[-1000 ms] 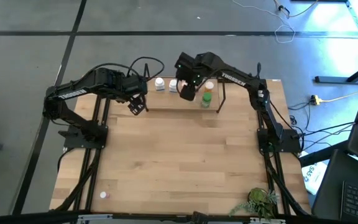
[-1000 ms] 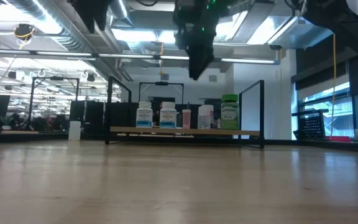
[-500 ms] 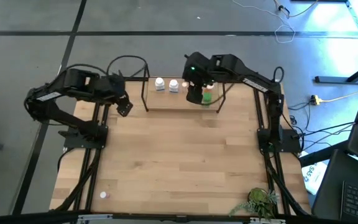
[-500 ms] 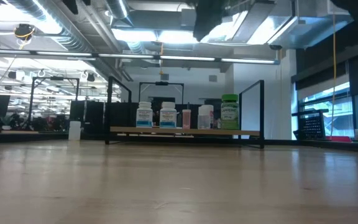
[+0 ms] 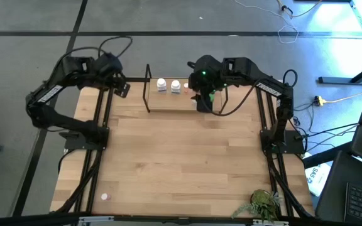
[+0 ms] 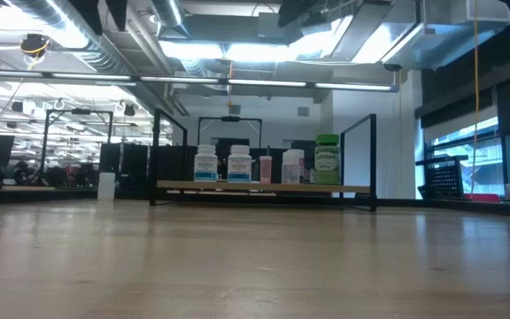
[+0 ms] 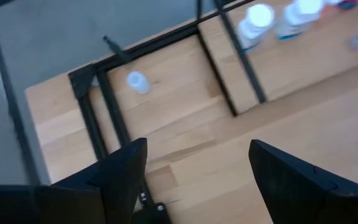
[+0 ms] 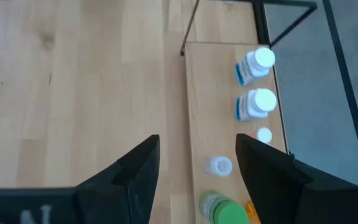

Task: Pick and place medicine bottles onto shelf by color
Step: Put the transparent pill bottle on the shelf

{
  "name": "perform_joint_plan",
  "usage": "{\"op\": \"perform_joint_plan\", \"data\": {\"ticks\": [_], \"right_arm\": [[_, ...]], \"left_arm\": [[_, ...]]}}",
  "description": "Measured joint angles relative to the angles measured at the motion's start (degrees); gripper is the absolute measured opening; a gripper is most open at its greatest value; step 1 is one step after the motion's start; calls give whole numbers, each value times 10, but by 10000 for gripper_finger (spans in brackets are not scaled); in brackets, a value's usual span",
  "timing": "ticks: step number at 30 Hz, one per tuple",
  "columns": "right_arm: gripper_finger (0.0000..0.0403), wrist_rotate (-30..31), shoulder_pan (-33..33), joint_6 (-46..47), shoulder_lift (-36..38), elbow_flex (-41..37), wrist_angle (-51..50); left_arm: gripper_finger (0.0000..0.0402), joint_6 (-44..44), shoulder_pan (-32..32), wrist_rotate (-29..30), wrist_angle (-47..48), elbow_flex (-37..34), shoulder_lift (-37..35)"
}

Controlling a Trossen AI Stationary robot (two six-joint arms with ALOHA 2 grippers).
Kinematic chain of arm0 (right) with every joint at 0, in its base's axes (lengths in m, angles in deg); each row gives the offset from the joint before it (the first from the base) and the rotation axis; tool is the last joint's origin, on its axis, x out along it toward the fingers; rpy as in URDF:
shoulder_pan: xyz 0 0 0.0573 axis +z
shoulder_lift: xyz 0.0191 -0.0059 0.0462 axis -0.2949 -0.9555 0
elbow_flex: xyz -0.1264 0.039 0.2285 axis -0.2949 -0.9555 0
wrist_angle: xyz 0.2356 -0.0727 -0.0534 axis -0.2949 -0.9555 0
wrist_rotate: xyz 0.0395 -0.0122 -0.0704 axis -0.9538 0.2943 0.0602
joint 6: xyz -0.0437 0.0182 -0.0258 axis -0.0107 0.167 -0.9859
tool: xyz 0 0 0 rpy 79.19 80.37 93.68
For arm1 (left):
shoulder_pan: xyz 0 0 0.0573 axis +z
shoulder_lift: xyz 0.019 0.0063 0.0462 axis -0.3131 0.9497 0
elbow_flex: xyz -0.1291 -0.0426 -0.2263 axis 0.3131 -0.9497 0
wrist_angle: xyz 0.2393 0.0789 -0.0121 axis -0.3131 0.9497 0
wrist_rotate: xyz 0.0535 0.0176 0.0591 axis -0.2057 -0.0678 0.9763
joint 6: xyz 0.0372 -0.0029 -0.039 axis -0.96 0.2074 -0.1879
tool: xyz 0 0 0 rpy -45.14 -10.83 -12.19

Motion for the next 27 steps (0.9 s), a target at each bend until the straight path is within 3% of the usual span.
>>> {"op": "perform_joint_plan", "data": {"ticks": [12, 20, 27], "right_arm": [[213, 0, 0, -4, 0, 0, -4], [213, 0, 0, -16, 0, 0, -5], [213, 0, -1, -16, 0, 0, -7]], "left_arm": [[276, -152, 267, -152, -7, 0, 92], [276, -155, 354, -166, -8, 0, 191], [276, -182, 371, -150, -8, 0, 264]]}}
